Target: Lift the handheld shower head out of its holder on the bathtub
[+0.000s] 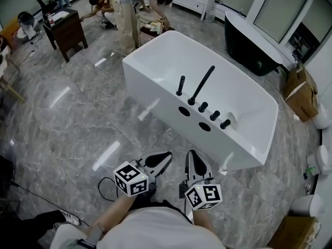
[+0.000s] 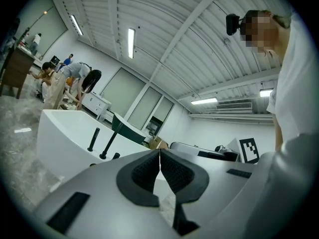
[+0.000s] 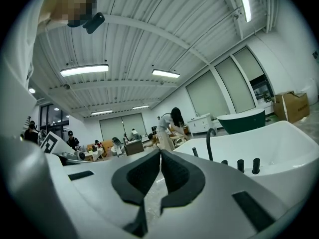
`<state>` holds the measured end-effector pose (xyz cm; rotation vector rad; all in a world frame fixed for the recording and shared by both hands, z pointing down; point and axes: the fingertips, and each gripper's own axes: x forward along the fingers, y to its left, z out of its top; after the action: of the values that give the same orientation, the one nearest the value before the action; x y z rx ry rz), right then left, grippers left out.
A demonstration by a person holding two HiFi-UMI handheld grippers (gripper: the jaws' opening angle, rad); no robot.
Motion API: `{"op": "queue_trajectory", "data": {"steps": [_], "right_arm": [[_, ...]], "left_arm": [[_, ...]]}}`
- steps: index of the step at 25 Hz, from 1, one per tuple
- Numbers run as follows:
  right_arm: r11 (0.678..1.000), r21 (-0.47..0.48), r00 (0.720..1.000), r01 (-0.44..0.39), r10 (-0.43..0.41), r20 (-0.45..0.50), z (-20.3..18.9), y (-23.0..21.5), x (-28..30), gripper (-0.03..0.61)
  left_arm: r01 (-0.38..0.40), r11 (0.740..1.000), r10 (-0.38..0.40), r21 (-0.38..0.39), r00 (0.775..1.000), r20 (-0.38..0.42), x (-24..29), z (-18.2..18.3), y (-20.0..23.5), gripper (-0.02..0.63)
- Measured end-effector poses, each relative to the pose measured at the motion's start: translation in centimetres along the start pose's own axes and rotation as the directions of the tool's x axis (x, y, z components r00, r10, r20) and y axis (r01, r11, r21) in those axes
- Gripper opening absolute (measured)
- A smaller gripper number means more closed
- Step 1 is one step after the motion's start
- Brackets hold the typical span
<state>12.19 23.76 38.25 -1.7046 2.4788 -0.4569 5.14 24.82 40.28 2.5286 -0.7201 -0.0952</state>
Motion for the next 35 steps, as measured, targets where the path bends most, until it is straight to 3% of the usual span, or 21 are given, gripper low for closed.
{"op": "queue_trajectory", "data": {"steps": [26,35], "right_arm": [[0.996,0.05,0.998,0.067,-0.066,-0.012,0.2,-1.5,9.7,0.018],[0.994,0.05,0.996,0.093,-0.093,0.005,0.1,-2.4,10.2,0.018]], "left_arm": [[0.089,0.996,-0.089,0.003,0.995,-0.049,4.2,4.2,7.8,0.012],[0.091,0.996,-0.091,-0.005,0.995,-0.049,4.4,4.3,9.1,0.012]]}}
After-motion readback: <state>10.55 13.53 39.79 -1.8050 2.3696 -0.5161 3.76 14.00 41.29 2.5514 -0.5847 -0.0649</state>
